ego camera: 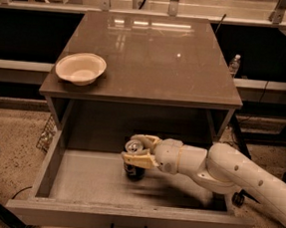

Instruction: Place pepsi can into top drawer

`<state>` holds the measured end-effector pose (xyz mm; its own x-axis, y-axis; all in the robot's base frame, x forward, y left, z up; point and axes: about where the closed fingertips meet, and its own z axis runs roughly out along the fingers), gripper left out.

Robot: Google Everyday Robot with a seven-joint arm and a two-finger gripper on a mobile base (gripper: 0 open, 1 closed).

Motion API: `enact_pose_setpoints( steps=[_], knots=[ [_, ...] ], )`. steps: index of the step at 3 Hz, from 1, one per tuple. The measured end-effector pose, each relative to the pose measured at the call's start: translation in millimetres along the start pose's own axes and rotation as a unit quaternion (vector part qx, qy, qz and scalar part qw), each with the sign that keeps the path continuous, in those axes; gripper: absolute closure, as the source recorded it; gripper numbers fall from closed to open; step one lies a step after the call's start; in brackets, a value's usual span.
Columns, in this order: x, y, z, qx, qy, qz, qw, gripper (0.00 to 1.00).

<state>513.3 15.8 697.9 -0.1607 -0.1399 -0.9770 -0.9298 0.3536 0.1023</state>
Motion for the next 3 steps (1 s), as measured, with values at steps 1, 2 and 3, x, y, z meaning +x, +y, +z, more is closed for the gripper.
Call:
enact_pose_setpoints(
  steps=[1, 2, 3],
  knots=[
    [-0.5, 1.1, 1.6, -0.002, 0.000, 0.000, 1.0000, 0.61],
    [-1.2, 2.7, 3.7, -0.004, 0.000, -0.001, 1.0000, 0.30],
    [-1.8, 4.1, 5.5, -0.007, 0.000, -0.001, 1.0000, 0.01]
  ],
)
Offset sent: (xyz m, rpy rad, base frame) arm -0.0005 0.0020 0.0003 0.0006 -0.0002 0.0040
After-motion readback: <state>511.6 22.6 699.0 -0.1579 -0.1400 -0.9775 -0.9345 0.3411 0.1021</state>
